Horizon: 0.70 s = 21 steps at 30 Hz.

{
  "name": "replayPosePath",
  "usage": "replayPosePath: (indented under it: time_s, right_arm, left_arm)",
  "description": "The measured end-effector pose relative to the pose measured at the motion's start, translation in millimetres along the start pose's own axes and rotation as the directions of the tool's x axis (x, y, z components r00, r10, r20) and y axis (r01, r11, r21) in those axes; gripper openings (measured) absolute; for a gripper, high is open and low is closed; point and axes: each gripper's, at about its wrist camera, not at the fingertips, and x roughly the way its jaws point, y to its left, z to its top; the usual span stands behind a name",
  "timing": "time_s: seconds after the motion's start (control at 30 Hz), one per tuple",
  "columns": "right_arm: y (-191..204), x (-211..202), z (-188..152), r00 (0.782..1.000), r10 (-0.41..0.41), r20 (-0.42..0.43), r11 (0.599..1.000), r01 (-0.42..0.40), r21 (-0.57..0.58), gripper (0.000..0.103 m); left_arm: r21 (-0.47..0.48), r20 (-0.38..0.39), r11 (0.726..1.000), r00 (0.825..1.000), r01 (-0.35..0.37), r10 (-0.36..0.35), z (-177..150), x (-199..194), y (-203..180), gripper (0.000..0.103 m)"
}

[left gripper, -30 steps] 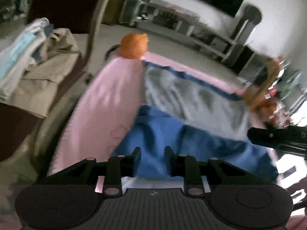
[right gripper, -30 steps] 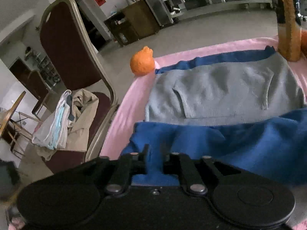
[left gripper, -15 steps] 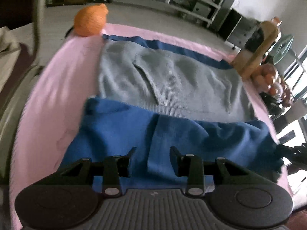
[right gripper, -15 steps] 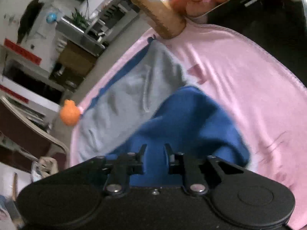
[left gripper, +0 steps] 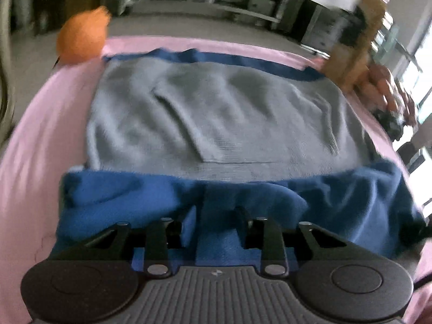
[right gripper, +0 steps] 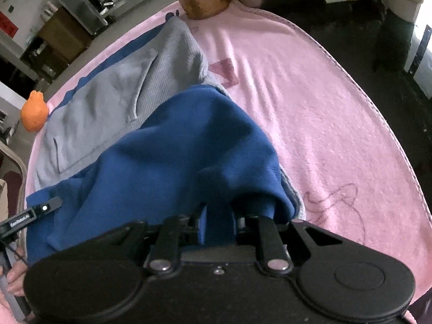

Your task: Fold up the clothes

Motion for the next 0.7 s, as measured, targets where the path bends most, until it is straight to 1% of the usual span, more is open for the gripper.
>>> replayPosePath:
  time_s: [0.03, 0.07, 0.13, 0.2, 0.27, 0.33, 0.4, 0.43, 0.47, 0.5, 0.57, 0.6, 0.63, 0.67, 0.7]
  right_arm:
    - [-0.3, -1.0, -0.6, 1.0, 0.002, 0.0, 1.0, -0.002, -0.002, 0.022]
    - [-0.8, -2.2, -1.0, 1.0, 0.006, 0.0, 1.0, -0.006, -0.002, 0.022]
    - [-3.7, -5.7, -0.7, 1.0, 0.02, 0.003, 1.0, -0.02, 0.013, 0.023]
    - [-6.9, -10.1, 0.4, 0.999, 0.046, 0.013, 0.998, -0.046, 0.031, 0.027]
    - [-11.1, -21.2, 0.6, 0.993, 0.107, 0.056, 0.993, -0.11, 0.051, 0.037]
    - [-13.3, -35.2, 0.0, 0.976, 0.18, 0.126, 0.98, -0.188, 0.059, 0.038]
    - [-14.2, -52.4, -1.7, 0.948, 0.231, 0.217, 0.968, -0.246, 0.046, 0.041]
    - [-14.1, -60.1, -2.3, 0.934, 0.249, 0.258, 0.963, -0.267, 0.036, 0.043]
    - [-11.4, -62.6, -2.0, 0.931, 0.236, 0.277, 0.967, -0.252, 0.021, 0.043]
    - [-7.9, -58.5, -2.1, 0.94, 0.222, 0.258, 0.973, -0.232, 0.011, 0.043]
    - [-0.9, -50.2, -2.2, 0.956, 0.191, 0.221, 0.981, -0.193, -0.012, 0.041]
    - [2.6, -46.0, -2.3, 0.964, 0.175, 0.203, 0.985, -0.174, -0.024, 0.038]
    - [6.7, -41.4, -2.5, 0.971, 0.152, 0.183, 0.988, -0.147, -0.04, 0.033]
    - [12.8, -34.5, -3.7, 0.983, 0.093, 0.156, 0.994, -0.083, -0.073, 0.032]
    - [18.7, -25.7, -5.1, 0.99, -0.002, 0.138, 0.994, 0.017, -0.112, 0.032]
  left_arm:
    - [0.026, 0.008, 1.0, 1.0, -0.008, 0.008, -0.4, -1.7, -4.9, 0.007]
    - [0.044, 0.024, 0.999, 0.999, -0.023, 0.022, -1.0, -5.3, -8.9, 0.003]
    - [0.068, 0.079, 0.996, 0.995, -0.059, 0.054, -1.3, -18.0, -16.9, 0.003]
    - [0.069, 0.137, 0.994, 0.987, -0.09, 0.08, -0.8, -39.4, -23.6, 0.002]
    - [0.059, 0.182, 0.992, 0.978, -0.111, 0.098, -2.6, -64.9, -28.7, 0.002]
    - [0.04, 0.21, 0.987, 0.967, -0.155, 0.144, -4.6, -88.0, -29.1, 0.003]
    - [0.002, 0.207, 0.981, 0.96, -0.194, 0.19, -8.1, -98.1, -25.6, 0.003]
    - [-0.013, 0.188, 0.98, 0.962, -0.199, 0.198, -10.4, -93.8, -22.0, 0.003]
    - [-0.029, 0.169, 0.979, 0.964, -0.204, 0.206, -12.7, -89.4, -18.4, 0.003]
    - [-0.041, 0.148, 0.978, 0.966, -0.206, 0.21, -14.8, -83.9, -15.2, 0.003]
    - [-0.041, 0.108, 0.983, 0.977, -0.18, 0.183, -17.5, -64.0, -11.5, 0.003]
    - [-0.038, 0.1, 0.983, 0.978, -0.179, 0.182, -18.1, -57.0, -10.0, 0.004]
    - [-0.029, 0.097, 0.98, 0.975, -0.196, 0.198, -18.1, -49.6, -8.6, 0.005]
    - [-0.02, 0.093, 0.976, 0.972, -0.217, 0.218, -18.2, -42.3, -7.2, 0.008]
    - [-0.009, 0.085, 0.967, 0.963, -0.254, 0.254, -18.6, -35.3, -5.8, 0.016]
